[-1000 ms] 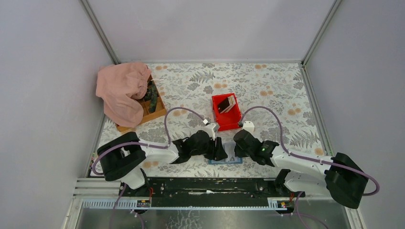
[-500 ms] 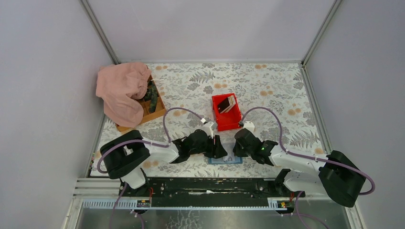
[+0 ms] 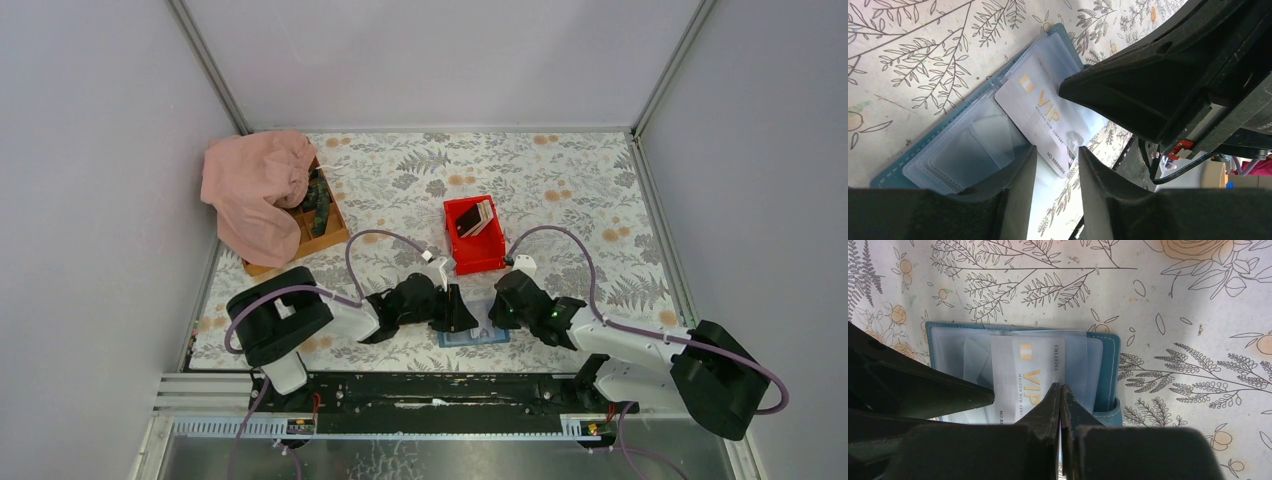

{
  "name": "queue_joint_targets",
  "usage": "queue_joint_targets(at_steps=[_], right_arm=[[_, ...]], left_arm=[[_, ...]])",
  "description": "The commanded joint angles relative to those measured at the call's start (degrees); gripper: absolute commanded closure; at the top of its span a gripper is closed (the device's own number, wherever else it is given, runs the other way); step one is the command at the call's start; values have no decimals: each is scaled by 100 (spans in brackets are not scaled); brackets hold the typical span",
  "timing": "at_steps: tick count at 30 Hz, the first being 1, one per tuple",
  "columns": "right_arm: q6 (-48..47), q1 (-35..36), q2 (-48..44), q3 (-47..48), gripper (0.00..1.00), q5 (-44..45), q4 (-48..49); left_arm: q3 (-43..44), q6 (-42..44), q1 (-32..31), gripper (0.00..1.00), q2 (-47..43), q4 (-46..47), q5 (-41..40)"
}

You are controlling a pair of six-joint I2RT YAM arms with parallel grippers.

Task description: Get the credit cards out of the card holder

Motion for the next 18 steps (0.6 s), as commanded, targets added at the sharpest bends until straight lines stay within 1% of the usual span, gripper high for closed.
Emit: queue_joint_targets(at_steps=[1, 9, 14, 18], right_arm=[[23, -28, -6, -152, 100, -139, -153], [62, -26, -117, -272, 100, -151, -112], [67, -31, -316, -306, 100, -78, -209], [-35, -27, -723, -136, 100, 99, -639]], left_arm=[[-69, -263, -9, 59, 147, 794, 233], [-119, -672, -4, 64, 327, 1476, 155], [-46, -795, -1, 64, 451, 1616, 45], [-9, -776, 1, 65, 455, 1515, 0]])
